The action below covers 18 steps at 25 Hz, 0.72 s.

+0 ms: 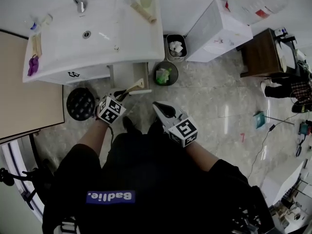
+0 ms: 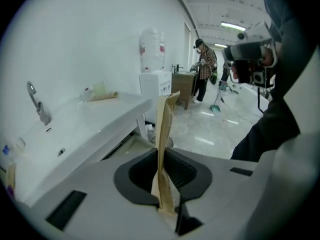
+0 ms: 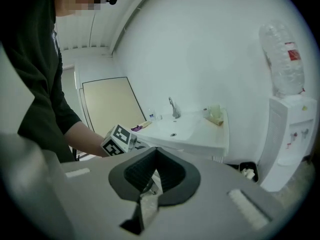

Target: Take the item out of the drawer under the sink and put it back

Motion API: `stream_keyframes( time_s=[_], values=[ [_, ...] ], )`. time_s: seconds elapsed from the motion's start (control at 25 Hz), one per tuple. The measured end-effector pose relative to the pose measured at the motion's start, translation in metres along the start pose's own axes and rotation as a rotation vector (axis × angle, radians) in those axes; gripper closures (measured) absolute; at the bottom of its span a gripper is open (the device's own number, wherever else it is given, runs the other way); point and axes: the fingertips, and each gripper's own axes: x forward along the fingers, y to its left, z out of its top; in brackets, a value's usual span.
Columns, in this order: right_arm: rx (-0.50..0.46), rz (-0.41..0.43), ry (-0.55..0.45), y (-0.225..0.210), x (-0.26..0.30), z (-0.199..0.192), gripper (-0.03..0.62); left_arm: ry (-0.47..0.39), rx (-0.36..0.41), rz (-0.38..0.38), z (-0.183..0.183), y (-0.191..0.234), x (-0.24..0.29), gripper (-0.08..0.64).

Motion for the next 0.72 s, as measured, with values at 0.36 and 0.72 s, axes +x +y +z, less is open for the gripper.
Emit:
stream_keyframes(
  time_s=[0.36,0.72],
  values=[
    [-0.044,0.031,-0.021,0.025,-0.002,0.023,0.591,-0.249,-0.158,0.027,0.043,-0.017,-0.088,0.511],
    [-0.089,0.058,-0.067,0.032,0.000,0.060,0.591,-0.502,-0.265,0.010,0.119,-0.028,-0.161,0.511]
  ],
)
